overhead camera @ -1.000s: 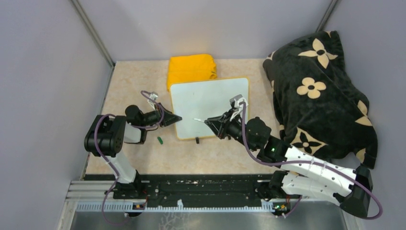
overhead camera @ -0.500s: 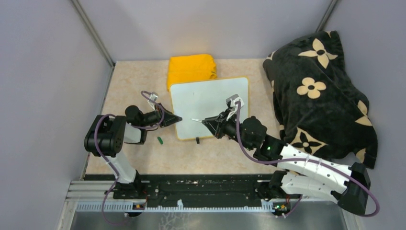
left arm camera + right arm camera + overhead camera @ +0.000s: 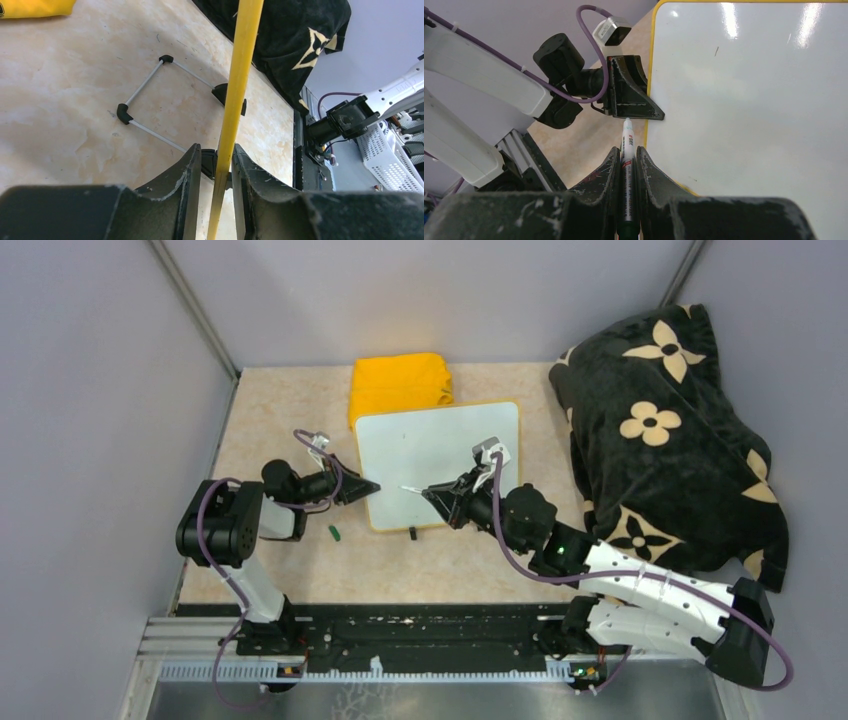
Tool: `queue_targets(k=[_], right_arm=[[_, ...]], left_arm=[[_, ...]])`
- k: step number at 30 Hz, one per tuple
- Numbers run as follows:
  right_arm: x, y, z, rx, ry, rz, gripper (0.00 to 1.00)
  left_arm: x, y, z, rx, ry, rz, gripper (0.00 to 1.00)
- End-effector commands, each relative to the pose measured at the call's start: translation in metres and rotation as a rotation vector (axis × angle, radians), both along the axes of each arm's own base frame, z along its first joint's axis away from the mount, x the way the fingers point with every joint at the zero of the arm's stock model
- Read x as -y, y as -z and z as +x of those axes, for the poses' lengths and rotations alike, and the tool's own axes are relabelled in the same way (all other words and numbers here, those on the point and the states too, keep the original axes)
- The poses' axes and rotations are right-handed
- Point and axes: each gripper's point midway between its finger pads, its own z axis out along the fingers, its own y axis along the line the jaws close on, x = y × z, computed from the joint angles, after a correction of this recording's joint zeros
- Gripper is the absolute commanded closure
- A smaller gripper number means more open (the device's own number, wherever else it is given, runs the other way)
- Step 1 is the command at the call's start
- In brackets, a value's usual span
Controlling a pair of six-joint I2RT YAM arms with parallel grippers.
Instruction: Write a sentence on the whiteboard
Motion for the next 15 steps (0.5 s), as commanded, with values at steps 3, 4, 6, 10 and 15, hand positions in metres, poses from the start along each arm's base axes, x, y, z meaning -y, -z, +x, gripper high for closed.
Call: queue_targets(k=[3, 4, 6, 10, 15], right_arm=[[-0.004, -0.037, 0.001, 0.057, 0.004, 0.08, 1.0], [-0.004, -0.036, 0.001, 0.057, 0.005, 0.078, 1.0], [-0.004, -0.036, 0.002, 0.056, 0.01, 0.079, 1.0], [-0.002, -0.034, 0.008, 0.055, 0.045, 0.064, 1.0], [0.006, -0.028, 0.02, 0.057, 0.135, 0.017, 1.0]], left_arm=[[-0.002, -0.009, 0.002, 0.04, -0.008, -0.007, 0.66], [-0.002, -0.008, 0.002, 0.037, -0.008, -0.007, 0.67], [-0.002, -0.007, 0.002, 0.032, -0.009, -0.006, 0.7], [-0.002, -0.003, 0.003, 0.019, -0.011, -0.006, 0.77], [-0.002, -0.003, 0.003, 0.019, -0.014, -0.006, 0.85]])
